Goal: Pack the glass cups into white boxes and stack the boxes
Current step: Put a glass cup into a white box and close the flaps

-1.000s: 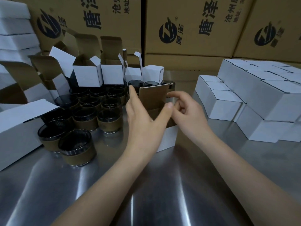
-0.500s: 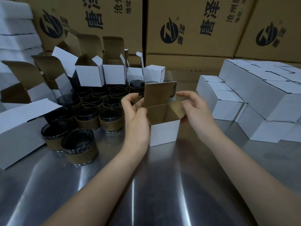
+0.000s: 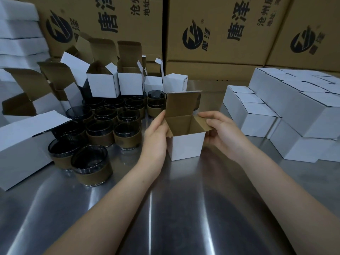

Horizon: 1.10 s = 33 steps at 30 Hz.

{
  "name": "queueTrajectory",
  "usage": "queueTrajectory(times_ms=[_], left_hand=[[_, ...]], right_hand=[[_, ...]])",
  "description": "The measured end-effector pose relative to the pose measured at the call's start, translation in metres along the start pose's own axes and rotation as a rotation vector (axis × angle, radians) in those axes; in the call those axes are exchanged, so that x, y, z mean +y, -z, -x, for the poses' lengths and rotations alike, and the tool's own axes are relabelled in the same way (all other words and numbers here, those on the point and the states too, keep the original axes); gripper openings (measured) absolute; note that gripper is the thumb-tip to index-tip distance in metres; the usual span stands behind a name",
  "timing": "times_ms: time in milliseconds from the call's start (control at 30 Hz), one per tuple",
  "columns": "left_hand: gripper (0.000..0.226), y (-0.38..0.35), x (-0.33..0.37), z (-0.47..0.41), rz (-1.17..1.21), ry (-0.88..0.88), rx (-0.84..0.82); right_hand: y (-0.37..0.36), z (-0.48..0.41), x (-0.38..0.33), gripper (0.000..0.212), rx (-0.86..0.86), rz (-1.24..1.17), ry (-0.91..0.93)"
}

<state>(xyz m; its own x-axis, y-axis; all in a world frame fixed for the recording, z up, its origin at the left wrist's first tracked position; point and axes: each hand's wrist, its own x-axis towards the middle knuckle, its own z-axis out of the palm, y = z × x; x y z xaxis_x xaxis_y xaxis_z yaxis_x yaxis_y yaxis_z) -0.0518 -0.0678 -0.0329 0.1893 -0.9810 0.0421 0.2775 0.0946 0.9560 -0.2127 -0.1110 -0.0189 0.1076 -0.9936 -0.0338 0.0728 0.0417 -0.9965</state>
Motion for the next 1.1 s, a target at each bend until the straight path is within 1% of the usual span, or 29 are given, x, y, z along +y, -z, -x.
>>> queueTrajectory(times_ms=[100, 233, 300, 400, 533, 600, 667, 733, 833, 900, 967, 1033, 1100], left_hand=[[0.043, 0.003, -0.004, -0.002, -0.087, 0.002, -0.025], [0.055, 0.009, -0.008, -0.002, -0.112, -0.026, -0.126], [0.061, 0.013, -0.010, -0.002, -0.187, -0.059, -0.193], [0.071, 0.016, -0.014, -0.006, -0.301, -0.116, -0.237], [0.099, 0.015, -0.013, -0.005, -0.462, -0.153, -0.221], [0.106, 0.015, -0.013, -0.005, -0.489, -0.149, -0.202], [0.107, 0.014, -0.014, -0.006, -0.503, -0.150, -0.186], [0.107, 0.013, -0.015, -0.007, -0.519, -0.159, -0.179], [0.107, 0.011, -0.017, -0.007, -0.530, -0.178, -0.177], [0.107, 0.011, -0.019, -0.008, -0.541, -0.192, -0.167], [0.106, 0.012, -0.020, -0.009, -0.561, -0.202, -0.164], [0.099, 0.011, -0.021, -0.010, -0.550, -0.244, -0.181], [0.081, 0.002, -0.021, -0.008, -0.614, -0.323, -0.172]], right_hand=[[0.001, 0.001, -0.001, 0.030, -0.027, -0.043, -0.039], [0.002, 0.001, -0.001, 0.030, -0.046, -0.048, -0.077], [0.003, 0.000, 0.000, 0.031, -0.050, -0.039, -0.086], [0.004, -0.001, -0.001, 0.031, -0.038, -0.014, -0.091], [0.003, -0.001, -0.001, 0.031, -0.012, -0.002, -0.073], [0.001, -0.001, 0.001, 0.031, 0.028, 0.039, -0.041], [-0.001, -0.002, 0.003, 0.032, 0.090, 0.149, 0.014], [-0.001, -0.004, 0.007, 0.033, 0.160, 0.355, 0.121], [0.000, -0.006, 0.014, 0.033, 0.305, 0.642, 0.402], [-0.005, 0.001, 0.013, 0.033, 0.442, 0.748, 0.632], [-0.015, 0.011, 0.007, 0.032, 0.512, 0.771, 0.844], [-0.030, 0.025, 0.003, 0.029, 0.470, 0.775, 1.014], [-0.052, 0.040, 0.001, 0.027, 0.287, 0.755, 1.099]])
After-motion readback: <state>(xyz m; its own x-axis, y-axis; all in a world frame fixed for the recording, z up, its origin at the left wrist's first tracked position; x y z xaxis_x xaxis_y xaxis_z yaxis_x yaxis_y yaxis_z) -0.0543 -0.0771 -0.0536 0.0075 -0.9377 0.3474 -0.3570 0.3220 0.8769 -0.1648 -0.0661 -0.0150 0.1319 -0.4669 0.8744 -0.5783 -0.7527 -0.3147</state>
